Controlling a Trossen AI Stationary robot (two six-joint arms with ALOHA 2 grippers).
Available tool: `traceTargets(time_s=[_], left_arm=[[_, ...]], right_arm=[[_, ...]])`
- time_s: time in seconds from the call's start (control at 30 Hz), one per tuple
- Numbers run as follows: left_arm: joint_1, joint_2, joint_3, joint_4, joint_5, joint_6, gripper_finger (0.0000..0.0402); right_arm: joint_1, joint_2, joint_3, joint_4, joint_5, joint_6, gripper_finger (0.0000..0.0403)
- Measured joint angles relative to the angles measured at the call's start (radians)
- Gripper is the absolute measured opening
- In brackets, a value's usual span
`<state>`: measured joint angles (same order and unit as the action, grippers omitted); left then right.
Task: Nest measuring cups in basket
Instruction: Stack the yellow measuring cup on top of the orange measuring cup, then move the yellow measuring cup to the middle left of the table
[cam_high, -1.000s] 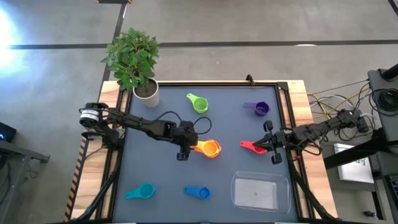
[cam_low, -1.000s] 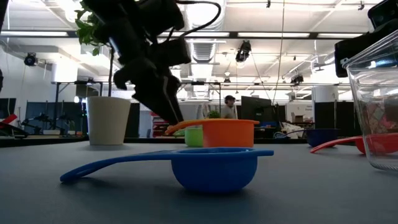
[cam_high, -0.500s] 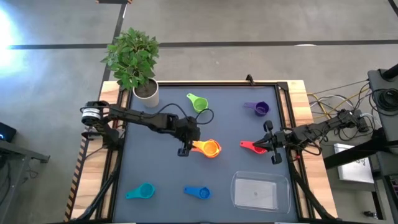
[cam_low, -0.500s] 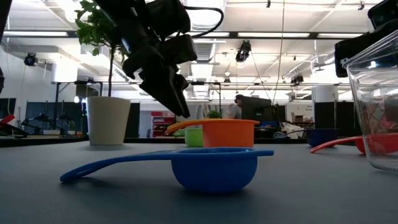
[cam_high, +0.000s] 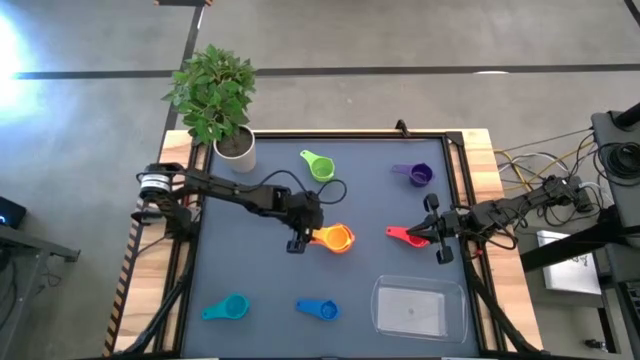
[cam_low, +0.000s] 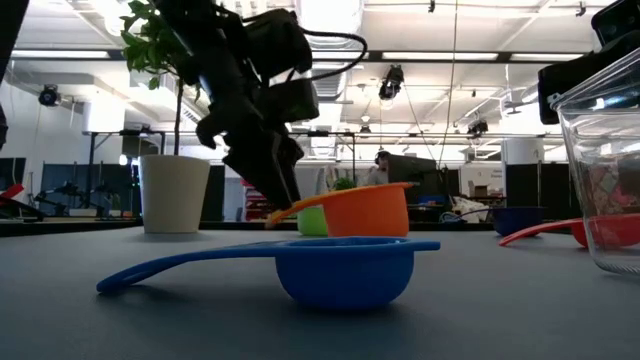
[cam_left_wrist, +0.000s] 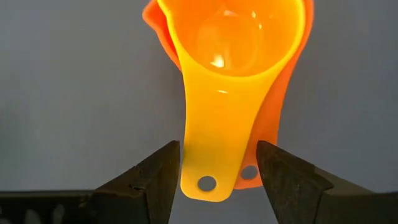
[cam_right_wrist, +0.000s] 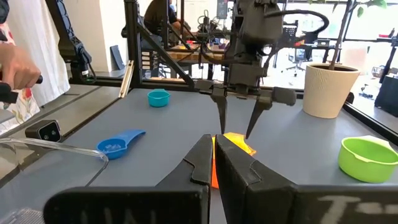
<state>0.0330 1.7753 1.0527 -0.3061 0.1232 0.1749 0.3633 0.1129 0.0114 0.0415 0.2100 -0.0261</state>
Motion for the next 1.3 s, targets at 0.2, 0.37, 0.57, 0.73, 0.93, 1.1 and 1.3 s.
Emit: traceTargets(time_s=[0.2,0.37,0.57,0.73,0.93,1.1,1.3], left_arm=[[0.002,0.006,0.0,0.002,0.0,0.0,0.0195],[0.002,0.004,0.0,0.002,0.0,0.0,0.0171],[0.002,0.003,0.0,-0.002,0.001,-0.001,0.0109],[0.002,-0.005,0.009,-0.022,0.002,-0.013,0.0077],[0.002,-0.025,0.092,-0.103,0.001,-0.025,0.0041],[0.002,-0.026,0.16,-0.18,0.001,-0.023,0.0009],[-0.01,-0.026,0.186,-0.194,0.034,-0.043,0.0013]], right_arm=[[0.0,0.0,0.0,0.0,0.0,0.0,0.0009],[0.0,0.0,0.0,0.0,0.0,0.0,0.0009],[0.0,0.0,0.0,0.0,0.0,0.0,0.0009],[0.0,0.0,0.0,0.0,0.0,0.0,0.0009],[0.0,0.0,0.0,0.0,0.0,0.0,0.0009],[0.0,0.0,0.0,0.0,0.0,0.0,0.0009],[0.0,0.0,0.0,0.0,0.0,0.0,0.0009]])
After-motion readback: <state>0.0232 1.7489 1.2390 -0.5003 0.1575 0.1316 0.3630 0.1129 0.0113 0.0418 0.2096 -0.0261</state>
